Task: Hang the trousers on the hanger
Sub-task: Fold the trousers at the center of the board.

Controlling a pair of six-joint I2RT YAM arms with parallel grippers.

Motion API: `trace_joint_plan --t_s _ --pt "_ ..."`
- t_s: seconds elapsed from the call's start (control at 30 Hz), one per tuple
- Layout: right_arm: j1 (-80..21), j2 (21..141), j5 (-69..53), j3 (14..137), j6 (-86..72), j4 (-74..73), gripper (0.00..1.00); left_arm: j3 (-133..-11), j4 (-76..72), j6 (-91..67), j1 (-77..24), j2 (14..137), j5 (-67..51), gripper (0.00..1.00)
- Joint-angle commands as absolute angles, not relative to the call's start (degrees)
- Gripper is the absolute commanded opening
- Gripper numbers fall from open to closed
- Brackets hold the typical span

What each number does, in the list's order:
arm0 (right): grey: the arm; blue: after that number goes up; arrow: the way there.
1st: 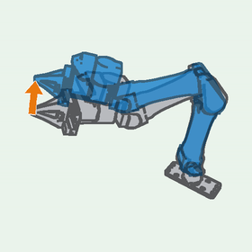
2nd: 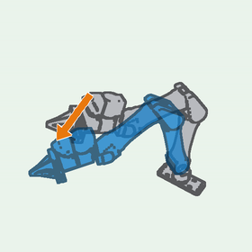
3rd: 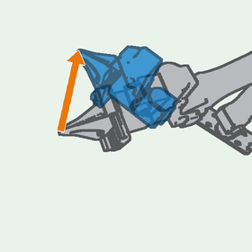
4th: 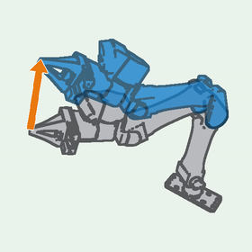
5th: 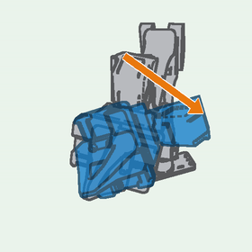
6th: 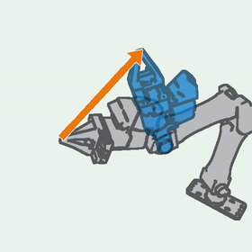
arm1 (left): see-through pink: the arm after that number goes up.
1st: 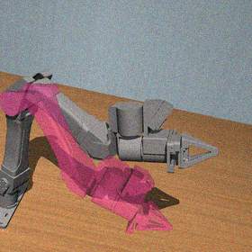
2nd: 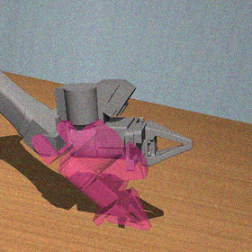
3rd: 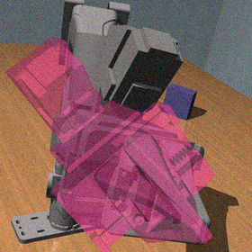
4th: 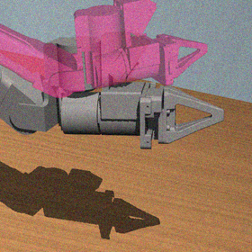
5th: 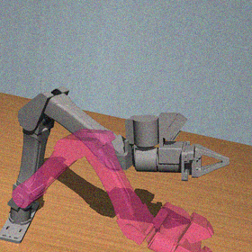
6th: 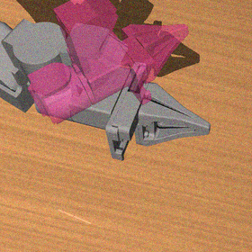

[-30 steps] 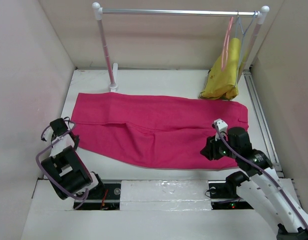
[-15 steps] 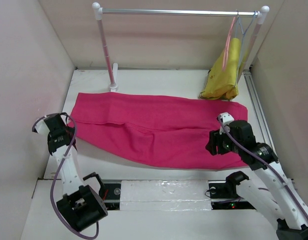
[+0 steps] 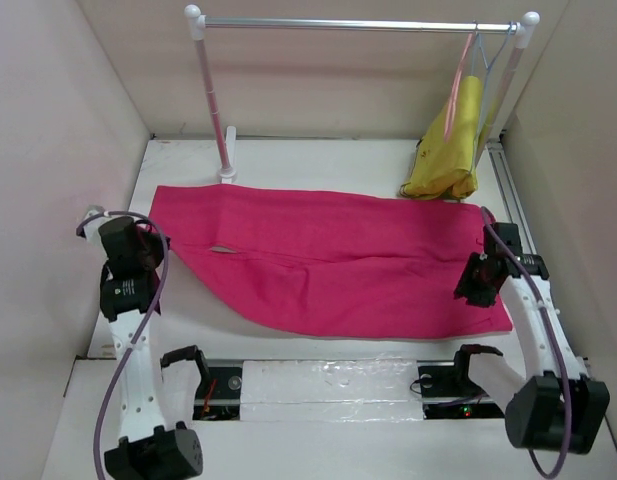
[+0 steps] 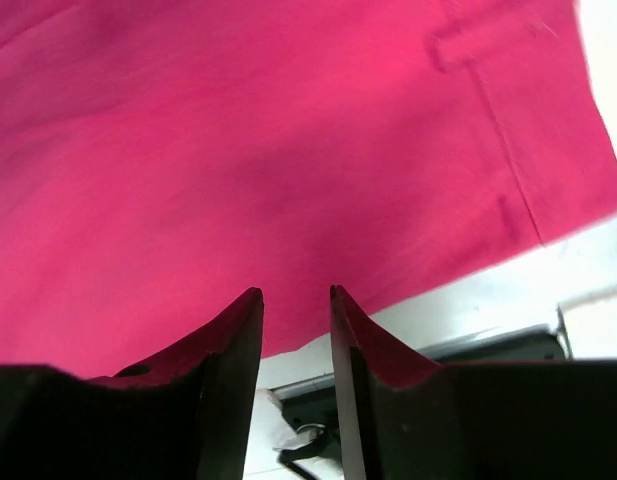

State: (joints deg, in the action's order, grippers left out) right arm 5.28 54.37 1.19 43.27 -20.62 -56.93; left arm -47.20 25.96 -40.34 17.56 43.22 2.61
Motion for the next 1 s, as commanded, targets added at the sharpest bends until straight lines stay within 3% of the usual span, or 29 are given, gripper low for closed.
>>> trace_joint_plan --t_s 0.0,0.1,0.2,0.27,0.33,0.43,0.7,0.97 --pt "8.95 56.77 5.76 45.08 -27.66 -58.79 0.37 -47.90 23.82 -41.92 12.32 41.75 2.54 0.00" --pt "15.42 59.49 15.77 46.58 -30.57 -58.71 0.37 -46.58 22.41 -42.45 7.56 42.80 3.07 0.00" --pt "20.81 64.85 15.05 46.41 -35.84 -58.28 0.35 -46.05 22.76 -41.57 5.98 44.03 4.21 0.00" --pt "24.16 67.49 14.07 45.88 -36.74 -56.70 0.42 -46.75 22.94 -40.44 5.98 44.82 4.92 0.00" --pt "26.96 69.25 15.03 46.49 -34.72 -54.15 0.57 -47.54 22.68 -39.64 5.98 45.00 5.27 0.00" --pt "29.87 74.34 14.33 48.16 -27.97 -47.75 0.65 -48.95 22.94 -38.41 5.98 45.44 7.81 0.00" --pt "29.63 94.37 4.76 56.07 -19.26 -38.87 0.52 -46.76 22.94 -35.77 8.34 44.30 9.14 0.00" --pt "29.09 101.87 -3.70 67.03 -13.11 -34.19 0.53 -43.51 24.95 -34.02 8.35 41.93 6.16 0.00"
